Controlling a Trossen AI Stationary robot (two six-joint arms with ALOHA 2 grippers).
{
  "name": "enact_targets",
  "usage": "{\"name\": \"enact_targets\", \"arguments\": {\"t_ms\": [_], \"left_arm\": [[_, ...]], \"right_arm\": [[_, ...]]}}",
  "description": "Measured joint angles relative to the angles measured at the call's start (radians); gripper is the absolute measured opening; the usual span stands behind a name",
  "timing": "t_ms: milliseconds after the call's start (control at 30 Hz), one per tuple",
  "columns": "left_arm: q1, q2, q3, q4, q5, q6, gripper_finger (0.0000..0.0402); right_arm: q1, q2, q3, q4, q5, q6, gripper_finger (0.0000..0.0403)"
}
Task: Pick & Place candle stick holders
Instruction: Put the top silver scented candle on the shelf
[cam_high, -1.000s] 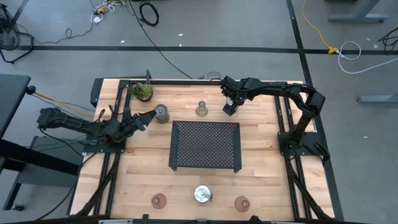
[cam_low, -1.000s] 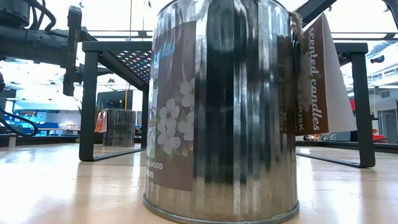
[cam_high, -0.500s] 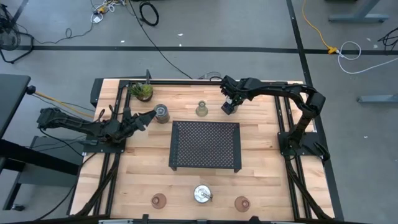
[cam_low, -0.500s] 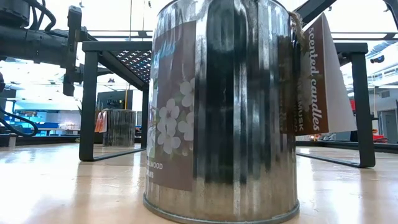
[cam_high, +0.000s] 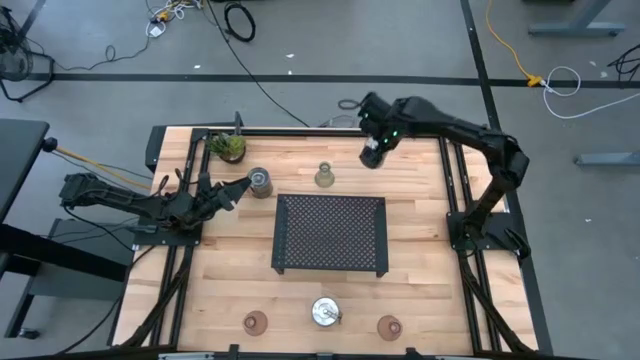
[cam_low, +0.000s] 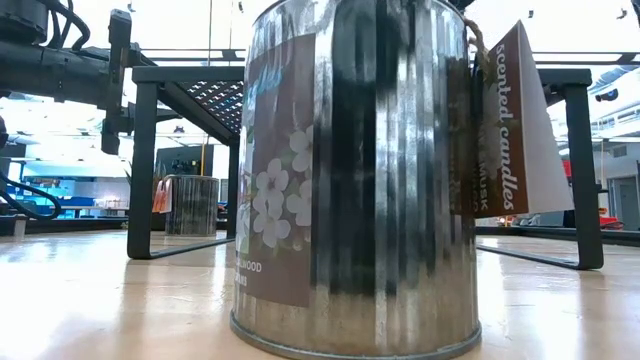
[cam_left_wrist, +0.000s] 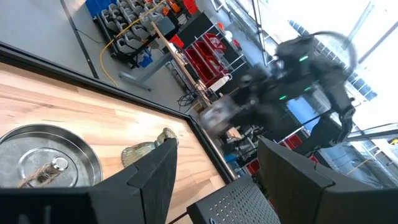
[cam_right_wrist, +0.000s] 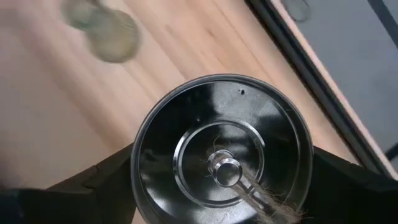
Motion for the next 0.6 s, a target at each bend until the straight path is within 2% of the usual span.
{"name": "enact_targets", "arguments": {"t_ms": [100, 200, 367, 600], "left_arm": [[0.000, 0.000, 0.000, 0.000, 0.000, 0.000, 0.0227], [0.000, 0.000, 0.000, 0.000, 0.000, 0.000, 0.0227], [0.000, 0.000, 0.000, 0.000, 0.000, 0.000, 0.0227], [0.000, 0.000, 0.000, 0.000, -0.001, 0.000, 0.0227]], "right_arm": [[0.029, -0.003, 0.172, -0.186, -0.059, 0.030, 0.0340], [0.108, -0.003, 0.320, -0.341, -0.078, 0.051, 0.0340], [0.263, -0.035, 0.440, -0.328, -0.196, 0.203, 0.0340], [0.493, -0.028, 0.400, -0.334, -0.064, 0.367, 0.0340]]}}
